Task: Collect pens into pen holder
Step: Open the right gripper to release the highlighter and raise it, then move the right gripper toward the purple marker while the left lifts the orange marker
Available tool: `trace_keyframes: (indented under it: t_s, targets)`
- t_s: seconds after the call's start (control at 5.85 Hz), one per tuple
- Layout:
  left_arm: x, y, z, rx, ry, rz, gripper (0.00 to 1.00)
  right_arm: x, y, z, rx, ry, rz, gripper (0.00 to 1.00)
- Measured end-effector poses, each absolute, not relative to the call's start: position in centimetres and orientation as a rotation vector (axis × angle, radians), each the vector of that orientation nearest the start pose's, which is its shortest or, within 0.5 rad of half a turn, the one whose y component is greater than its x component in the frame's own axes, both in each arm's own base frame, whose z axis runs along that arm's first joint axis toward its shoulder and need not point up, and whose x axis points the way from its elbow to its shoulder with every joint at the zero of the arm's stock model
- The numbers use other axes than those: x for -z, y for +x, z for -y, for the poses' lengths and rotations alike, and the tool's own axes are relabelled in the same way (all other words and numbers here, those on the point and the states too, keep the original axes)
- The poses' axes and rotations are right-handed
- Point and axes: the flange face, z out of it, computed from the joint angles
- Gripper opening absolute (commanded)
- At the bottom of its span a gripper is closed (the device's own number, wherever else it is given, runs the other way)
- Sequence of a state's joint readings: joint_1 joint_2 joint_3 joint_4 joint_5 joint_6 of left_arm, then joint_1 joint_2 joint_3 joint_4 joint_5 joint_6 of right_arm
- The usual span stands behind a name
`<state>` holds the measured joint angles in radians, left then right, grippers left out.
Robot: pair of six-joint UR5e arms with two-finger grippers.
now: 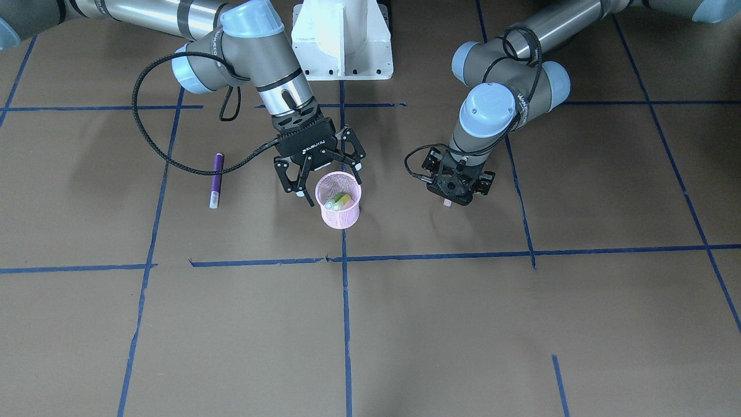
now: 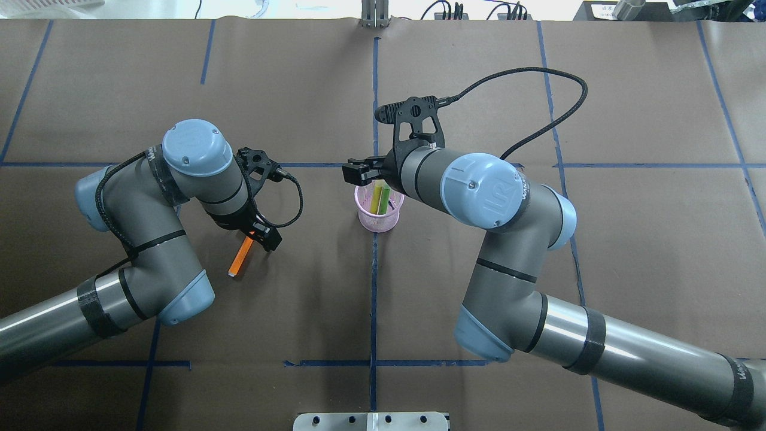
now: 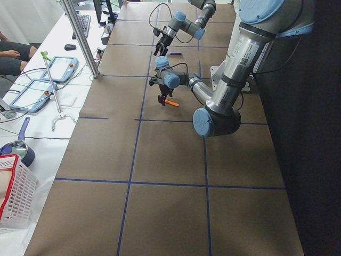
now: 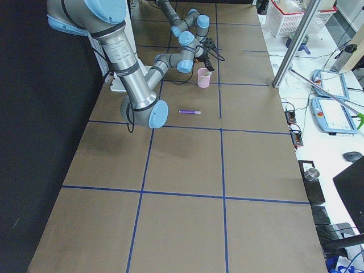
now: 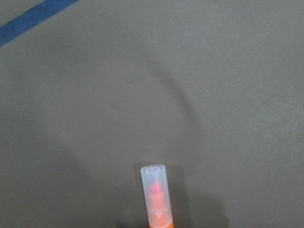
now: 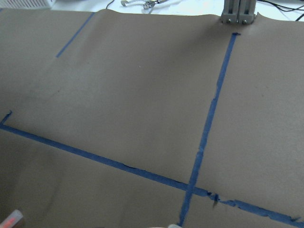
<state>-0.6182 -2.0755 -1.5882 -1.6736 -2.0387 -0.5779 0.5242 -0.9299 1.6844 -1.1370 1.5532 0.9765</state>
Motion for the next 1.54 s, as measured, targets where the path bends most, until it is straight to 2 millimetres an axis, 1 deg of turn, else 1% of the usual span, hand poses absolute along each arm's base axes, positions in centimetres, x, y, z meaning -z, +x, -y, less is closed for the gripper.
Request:
trace_keyframes:
  t_s: [0.17, 0.34, 0.51, 0.68, 0.85, 1.03, 1.2, 1.37, 1.54]
  targets:
    - [-35.3, 50.2, 46.5, -0.503, 0.130, -0.759, 0.69, -17.9, -48.7, 46.3, 0.073, 0.541, 0.963, 1.00]
    - [-35.3, 50.1, 46.5, -0.502, 0.130, -0.759, 0.56, -18.8, -46.4, 47.9, 0.082, 0.436, 0.925, 1.00]
    - [-35.3, 50.1, 46.6, -0.501, 0.131, -0.758, 0.46, -20.1, -44.6, 49.2, 0.086, 0.350, 0.887, 1.00]
    - [-35.3, 49.9, 46.8, -0.499, 0.132, -0.758, 0.20, -21.3, -42.3, 50.8, 0.108, 0.269, 0.869, 1.00]
    - [-35.3, 49.9, 46.8, -0.498, 0.132, -0.758, 0.03, -21.9, -40.4, 51.9, 0.135, 0.205, 0.871, 1.00]
    - [-35.3, 49.8, 46.9, -0.495, 0.134, -0.758, 0.00, -22.3, -39.6, 52.5, 0.146, 0.180, 0.873, 1.00]
    - [-35.2, 49.6, 47.2, -0.493, 0.136, -0.758, 0.00, -22.6, -39.4, 52.6, 0.146, 0.159, 0.863, 1.00]
    - [-34.8, 49.3, 47.6, -0.487, 0.143, -0.762, 0.00, -23.4, -39.6, 52.5, 0.144, 0.131, 0.844, 1.00]
    - [-33.6, 48.3, 48.8, -0.468, 0.162, -0.773, 0.00, -24.5, -40.0, 52.1, 0.145, 0.105, 0.827, 1.00]
